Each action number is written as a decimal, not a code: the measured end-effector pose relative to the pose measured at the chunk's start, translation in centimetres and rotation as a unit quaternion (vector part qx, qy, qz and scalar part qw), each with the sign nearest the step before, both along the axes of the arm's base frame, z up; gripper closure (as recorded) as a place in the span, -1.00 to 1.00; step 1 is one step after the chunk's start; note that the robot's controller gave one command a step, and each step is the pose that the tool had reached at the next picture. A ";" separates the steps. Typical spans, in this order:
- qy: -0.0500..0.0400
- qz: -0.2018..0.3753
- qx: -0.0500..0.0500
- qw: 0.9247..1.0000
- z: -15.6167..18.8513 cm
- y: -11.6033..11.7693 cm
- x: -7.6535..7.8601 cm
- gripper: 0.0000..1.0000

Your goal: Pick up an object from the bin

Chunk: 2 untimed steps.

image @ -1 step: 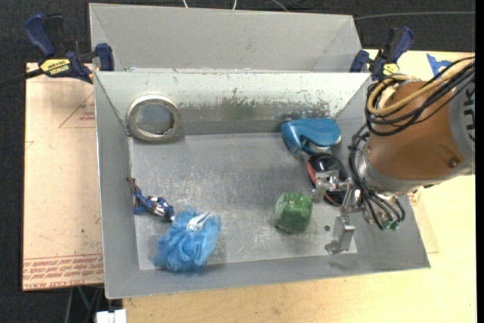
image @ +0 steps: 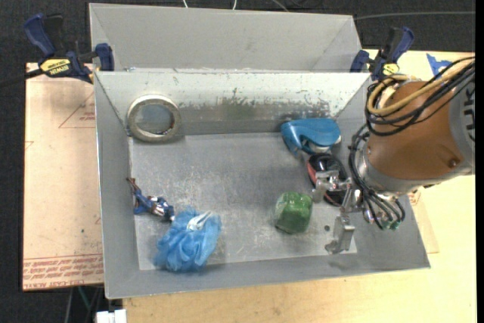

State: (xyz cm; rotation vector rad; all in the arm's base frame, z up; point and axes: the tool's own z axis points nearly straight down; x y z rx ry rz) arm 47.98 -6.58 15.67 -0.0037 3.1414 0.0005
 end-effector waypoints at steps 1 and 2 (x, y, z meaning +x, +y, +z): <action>0.002 0.046 0.001 0.999 -5.0 4.0 0.3 -1.00; -0.003 0.002 0.000 1.000 -4.7 4.9 1.2 -1.00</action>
Offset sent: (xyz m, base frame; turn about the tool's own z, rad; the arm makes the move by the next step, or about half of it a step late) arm 0.0114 0.0478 -0.0465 -0.0031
